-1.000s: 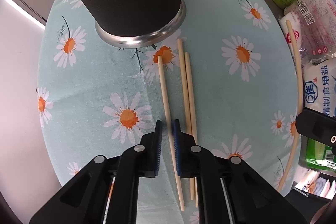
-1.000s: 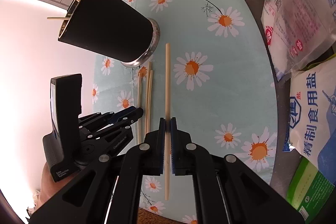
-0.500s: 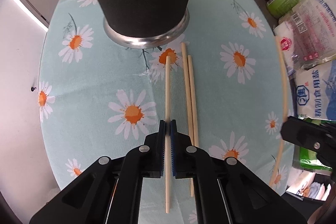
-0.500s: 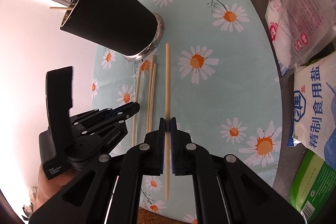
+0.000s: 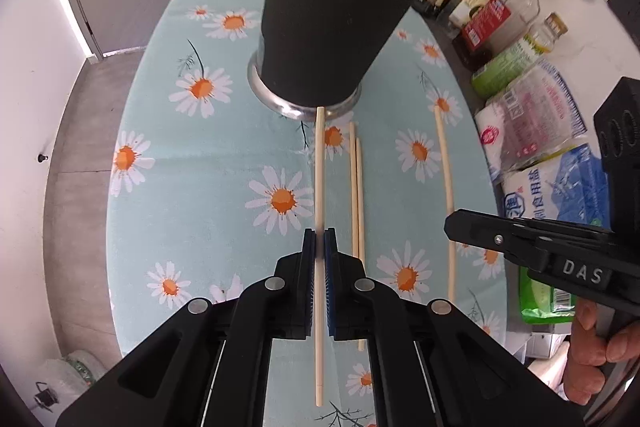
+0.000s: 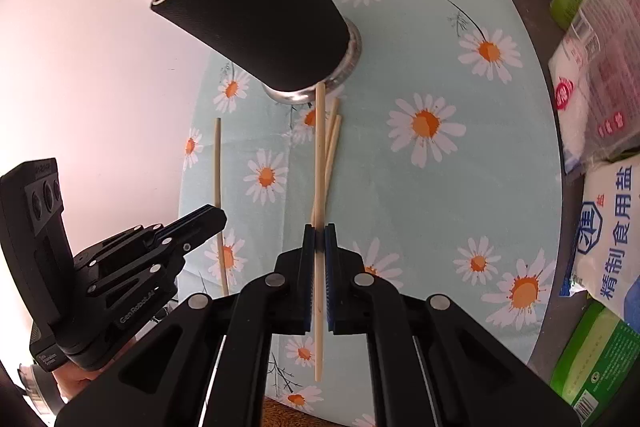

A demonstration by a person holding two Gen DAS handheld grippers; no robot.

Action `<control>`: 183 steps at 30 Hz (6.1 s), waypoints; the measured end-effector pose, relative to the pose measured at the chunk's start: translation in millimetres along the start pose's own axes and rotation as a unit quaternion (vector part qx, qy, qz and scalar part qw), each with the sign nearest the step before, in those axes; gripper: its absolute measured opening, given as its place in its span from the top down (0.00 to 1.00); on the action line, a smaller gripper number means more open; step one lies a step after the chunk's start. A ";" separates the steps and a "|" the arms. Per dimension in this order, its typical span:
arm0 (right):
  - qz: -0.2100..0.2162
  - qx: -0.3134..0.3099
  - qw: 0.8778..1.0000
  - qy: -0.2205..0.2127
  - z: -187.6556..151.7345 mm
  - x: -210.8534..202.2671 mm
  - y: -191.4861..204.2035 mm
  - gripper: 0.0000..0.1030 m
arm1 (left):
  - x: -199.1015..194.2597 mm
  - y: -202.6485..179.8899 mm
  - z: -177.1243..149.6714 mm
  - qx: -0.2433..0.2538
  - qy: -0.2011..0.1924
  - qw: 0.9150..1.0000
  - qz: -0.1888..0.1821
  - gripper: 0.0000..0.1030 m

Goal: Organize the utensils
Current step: 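Lift both held chopsticks upright and carry them over the black holder, then open both tools to drop the chopsticks into the holder, then move both open tools back down toward the last two chopsticks, then grasp a chopstick with the right tool while the left tool grasps the other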

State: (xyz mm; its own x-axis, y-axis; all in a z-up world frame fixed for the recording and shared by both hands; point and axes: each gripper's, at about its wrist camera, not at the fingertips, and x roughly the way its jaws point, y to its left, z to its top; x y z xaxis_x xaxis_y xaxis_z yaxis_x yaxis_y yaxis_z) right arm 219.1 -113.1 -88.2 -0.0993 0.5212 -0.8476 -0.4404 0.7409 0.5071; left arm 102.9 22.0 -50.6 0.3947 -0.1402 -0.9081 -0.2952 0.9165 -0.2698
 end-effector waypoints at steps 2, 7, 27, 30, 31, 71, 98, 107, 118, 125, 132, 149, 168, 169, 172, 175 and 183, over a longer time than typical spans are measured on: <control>0.004 -0.008 1.000 -0.006 2.0 -5.3 6.0 0.94 | -8.4 3.7 0.2 -0.010 -0.011 1.000 -0.011 0.97; 0.009 -0.034 0.999 -0.031 10.2 -22.3 23.4 0.94 | -26.5 7.0 5.5 -0.018 -0.049 0.998 -0.030 0.96; 0.026 -0.087 0.985 -0.147 79.9 -87.7 62.5 0.94 | -104.8 -10.0 83.6 -0.001 -0.198 0.979 -0.056 0.96; 0.032 -0.093 0.980 -0.176 94.1 -100.5 66.6 0.94 | -111.4 -12.5 97.6 0.007 -0.226 0.973 -0.047 0.96; 0.034 -0.095 0.978 -0.181 97.0 -103.1 68.3 0.94 | -113.2 -13.0 101.1 0.010 -0.238 0.970 -0.042 0.96; 0.114 -0.142 0.911 -0.371 146.0 -150.0 63.8 0.77 | -130.6 -1.1 135.4 0.026 -0.431 0.900 -0.061 0.93; 0.067 -0.082 0.959 -0.264 40.9 -137.4 39.3 0.45 | -164.3 -4.7 32.9 0.049 -0.380 0.924 -0.010 0.67; 0.027 -0.033 0.982 -0.186 16.6 -83.0 21.4 0.45 | -134.5 11.0 5.3 0.065 -0.295 0.953 -0.025 0.58; 0.017 0.114 0.993 -0.025 2.9 1.9 -32.4 0.45 | -74.9 21.9 -17.1 0.082 -0.178 0.979 -0.053 0.58; -0.002 0.130 0.991 0.016 5.5 34.9 -27.7 0.48 | -32.4 28.1 -30.9 0.088 -0.090 0.990 -0.067 0.58; -0.037 0.098 0.993 0.045 15.1 61.5 -8.8 0.77 | -11.2 42.3 -46.3 0.077 -0.046 0.993 -0.080 0.58; -0.103 0.079 0.990 0.059 28.8 95.4 14.3 0.90 | -0.5 65.2 -51.0 0.058 -0.024 0.992 -0.109 0.58; -0.132 0.088 0.983 0.089 42.2 110.5 21.3 0.95 | 7.8 62.4 -37.7 0.060 0.001 0.993 -0.106 0.58; -0.129 0.090 0.984 0.088 42.4 107.1 17.1 0.95 | 8.0 60.7 -36.5 0.060 0.004 0.993 -0.104 0.58; -0.113 0.097 0.985 0.082 40.5 95.3 6.9 0.95 | 9.5 54.3 -33.8 0.061 0.011 0.993 -0.101 0.58; -0.100 0.096 0.988 0.071 38.3 79.8 0.4 0.95 | 12.7 42.2 -29.9 0.065 0.021 0.993 -0.093 0.58; -0.061 0.080 0.994 0.037 14.6 25.5 -11.8 0.95 | 21.3 3.8 -9.0 0.075 0.040 0.994 -0.075 0.58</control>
State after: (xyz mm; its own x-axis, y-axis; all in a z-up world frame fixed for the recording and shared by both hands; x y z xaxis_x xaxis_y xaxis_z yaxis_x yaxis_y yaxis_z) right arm 234.8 -102.4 -113.5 -0.1216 0.3953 -0.9105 -0.3067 0.8574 0.4132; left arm 102.4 19.1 -73.9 0.3530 -0.3032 -0.8851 -0.1030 0.9277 -0.3589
